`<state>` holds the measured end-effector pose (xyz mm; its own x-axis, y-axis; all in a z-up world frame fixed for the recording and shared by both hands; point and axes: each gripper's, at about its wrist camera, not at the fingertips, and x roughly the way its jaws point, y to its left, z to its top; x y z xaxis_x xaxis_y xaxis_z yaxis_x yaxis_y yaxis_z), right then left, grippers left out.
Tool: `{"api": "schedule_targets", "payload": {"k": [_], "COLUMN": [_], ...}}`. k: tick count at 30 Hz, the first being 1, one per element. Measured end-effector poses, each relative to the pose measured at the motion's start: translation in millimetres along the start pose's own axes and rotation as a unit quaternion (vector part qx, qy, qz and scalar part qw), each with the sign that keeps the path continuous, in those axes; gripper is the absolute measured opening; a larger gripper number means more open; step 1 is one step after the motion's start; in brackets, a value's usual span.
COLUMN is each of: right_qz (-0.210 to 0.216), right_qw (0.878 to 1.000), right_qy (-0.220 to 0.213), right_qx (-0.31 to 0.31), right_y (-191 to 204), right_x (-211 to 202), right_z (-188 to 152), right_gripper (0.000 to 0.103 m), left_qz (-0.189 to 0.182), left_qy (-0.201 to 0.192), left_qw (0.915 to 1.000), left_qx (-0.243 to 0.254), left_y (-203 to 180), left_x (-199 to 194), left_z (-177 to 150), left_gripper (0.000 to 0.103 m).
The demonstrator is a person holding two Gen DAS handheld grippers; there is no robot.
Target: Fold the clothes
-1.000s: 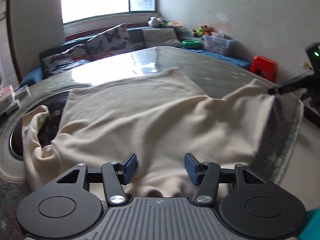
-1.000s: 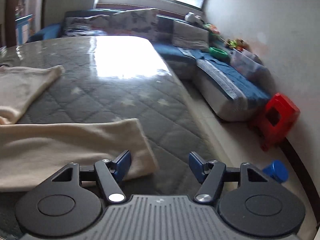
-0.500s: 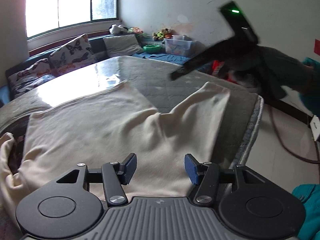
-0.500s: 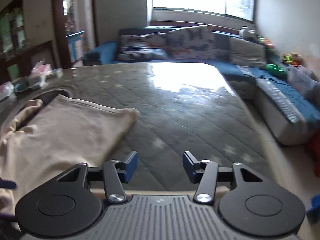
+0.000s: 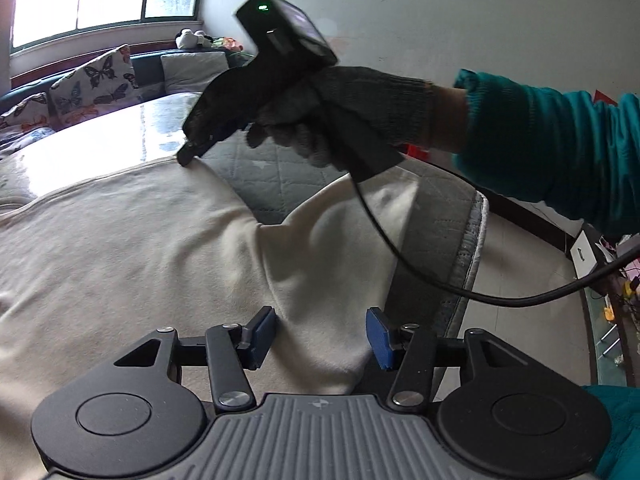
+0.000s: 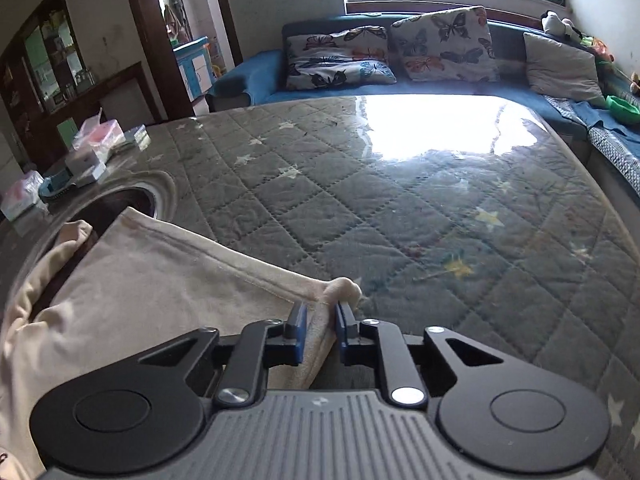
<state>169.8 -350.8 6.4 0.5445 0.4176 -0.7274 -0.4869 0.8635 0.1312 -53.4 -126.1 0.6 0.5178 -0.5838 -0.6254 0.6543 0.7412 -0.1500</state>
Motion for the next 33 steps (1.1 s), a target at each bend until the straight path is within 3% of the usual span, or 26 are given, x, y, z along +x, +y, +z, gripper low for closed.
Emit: {"api": "schedule_targets", "payload": {"k": [6, 12, 17, 21, 23, 28, 33], "right_qz": [-0.036, -0.048, -0.034, -0.014, 0.001, 0.039, 0.076], "right_qw": [0.999, 0.997, 0.997, 0.994, 0.991, 0.986, 0.979], "right_qy": [-0.003, -0.008, -0.02, -0.031, -0.031, -0.021, -0.006], "right_qx": [-0.03, -0.054, -0.072, -0.106, -0.127, -0.161, -0.189], "right_y": [2.2, 6.2, 12.9, 28.2, 40.3, 67.9, 96.4], "right_x": [20.9, 24.0, -6.5, -36.0, -50.6, -72.6, -86.3], "right_z": [17.8, 25.8, 19.4, 7.4, -3.4, -34.0, -64.2], "right_gripper": [0.005, 0.01, 0.014, 0.033, 0.035, 0.039, 0.04], "left_qz": [-0.015, 0.003, 0.047, 0.096, 0.123, 0.223, 0.333], "left_qy": [-0.008, -0.011, -0.02, -0.029, -0.034, -0.051, -0.052], "left_qw": [0.9998, 0.9997, 0.9981, 0.9941, 0.9907, 0.9692, 0.9261], "left_qx": [-0.006, -0.024, -0.034, -0.042, -0.048, -0.091, -0.17], "left_y": [4.9, 10.3, 19.1, 32.3, 41.1, 81.3, 140.4], "left_x": [12.5, 12.4, -7.3, -33.6, -47.5, -79.3, -96.2], "left_z": [9.0, 15.0, 10.0, 2.3, -1.1, -3.3, -3.7], "left_gripper": [0.053, 0.055, 0.057, 0.057, 0.058, 0.058, 0.058]}}
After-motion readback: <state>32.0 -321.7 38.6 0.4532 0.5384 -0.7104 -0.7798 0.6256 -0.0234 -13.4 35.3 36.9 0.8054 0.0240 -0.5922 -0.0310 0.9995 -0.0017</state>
